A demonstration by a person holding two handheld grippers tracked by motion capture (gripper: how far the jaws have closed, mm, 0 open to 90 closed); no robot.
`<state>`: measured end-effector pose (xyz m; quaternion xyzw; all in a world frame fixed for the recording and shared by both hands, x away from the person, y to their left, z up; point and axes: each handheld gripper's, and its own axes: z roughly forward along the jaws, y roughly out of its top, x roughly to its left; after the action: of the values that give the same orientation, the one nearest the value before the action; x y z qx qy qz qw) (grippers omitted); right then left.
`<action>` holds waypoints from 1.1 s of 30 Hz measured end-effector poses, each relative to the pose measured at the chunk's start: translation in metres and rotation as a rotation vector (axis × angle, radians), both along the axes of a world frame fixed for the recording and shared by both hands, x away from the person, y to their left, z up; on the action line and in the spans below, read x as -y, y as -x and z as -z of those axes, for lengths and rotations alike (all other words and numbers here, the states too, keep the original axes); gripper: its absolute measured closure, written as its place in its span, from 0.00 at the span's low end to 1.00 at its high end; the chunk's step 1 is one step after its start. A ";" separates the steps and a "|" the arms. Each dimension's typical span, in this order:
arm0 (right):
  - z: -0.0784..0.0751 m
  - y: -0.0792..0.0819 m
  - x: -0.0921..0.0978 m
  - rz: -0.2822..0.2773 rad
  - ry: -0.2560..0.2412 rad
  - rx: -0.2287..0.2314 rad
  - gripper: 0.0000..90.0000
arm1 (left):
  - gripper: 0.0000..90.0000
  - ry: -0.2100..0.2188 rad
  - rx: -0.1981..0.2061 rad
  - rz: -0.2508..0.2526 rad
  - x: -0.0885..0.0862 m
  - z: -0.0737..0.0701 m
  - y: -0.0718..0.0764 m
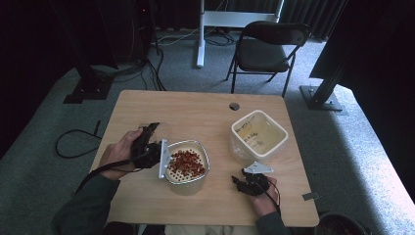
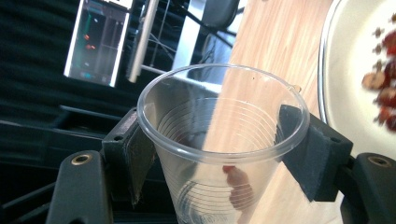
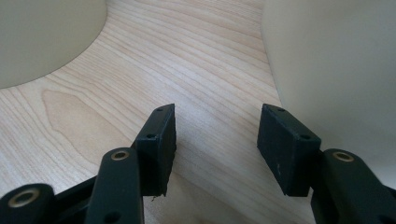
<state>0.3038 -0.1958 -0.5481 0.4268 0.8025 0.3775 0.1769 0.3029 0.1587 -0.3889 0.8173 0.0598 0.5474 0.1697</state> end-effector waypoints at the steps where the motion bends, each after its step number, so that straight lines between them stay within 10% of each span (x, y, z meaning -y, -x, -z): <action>1: 0.000 0.000 0.000 0.000 0.000 0.000 0.51 | 0.34 0.028 -0.013 -0.002 -0.001 -0.001 -0.002; 33: 0.000 0.000 0.000 -0.001 0.001 0.002 0.51 | 0.34 0.782 -0.446 0.013 -0.035 -0.009 -0.051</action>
<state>0.3040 -0.1956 -0.5482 0.4261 0.8028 0.3774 0.1777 0.3541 0.1941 -0.3799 0.7902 0.2922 0.2931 0.4520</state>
